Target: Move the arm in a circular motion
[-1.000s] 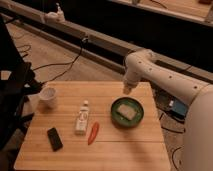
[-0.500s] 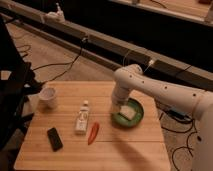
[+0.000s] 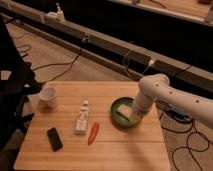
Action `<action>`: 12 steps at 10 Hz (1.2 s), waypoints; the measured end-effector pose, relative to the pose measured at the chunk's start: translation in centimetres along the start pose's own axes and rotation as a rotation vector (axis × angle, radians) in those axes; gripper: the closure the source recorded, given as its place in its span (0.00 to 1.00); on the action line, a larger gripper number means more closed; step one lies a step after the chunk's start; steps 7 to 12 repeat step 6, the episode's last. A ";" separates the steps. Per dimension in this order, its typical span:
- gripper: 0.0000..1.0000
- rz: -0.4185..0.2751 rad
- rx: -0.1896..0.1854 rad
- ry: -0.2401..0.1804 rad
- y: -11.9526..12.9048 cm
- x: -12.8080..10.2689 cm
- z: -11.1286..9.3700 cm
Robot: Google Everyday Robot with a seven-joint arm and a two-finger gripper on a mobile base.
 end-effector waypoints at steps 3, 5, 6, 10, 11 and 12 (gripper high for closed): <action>1.00 0.133 0.164 0.038 -7.4 3.7 -4.5; 1.00 0.136 0.214 0.037 -11.5 0.4 -5.2; 1.00 0.120 0.207 0.036 -11.9 -1.3 -4.7; 1.00 0.120 0.207 0.036 -11.9 -1.3 -4.7; 1.00 0.120 0.207 0.036 -11.9 -1.3 -4.7; 1.00 0.120 0.207 0.036 -11.9 -1.3 -4.7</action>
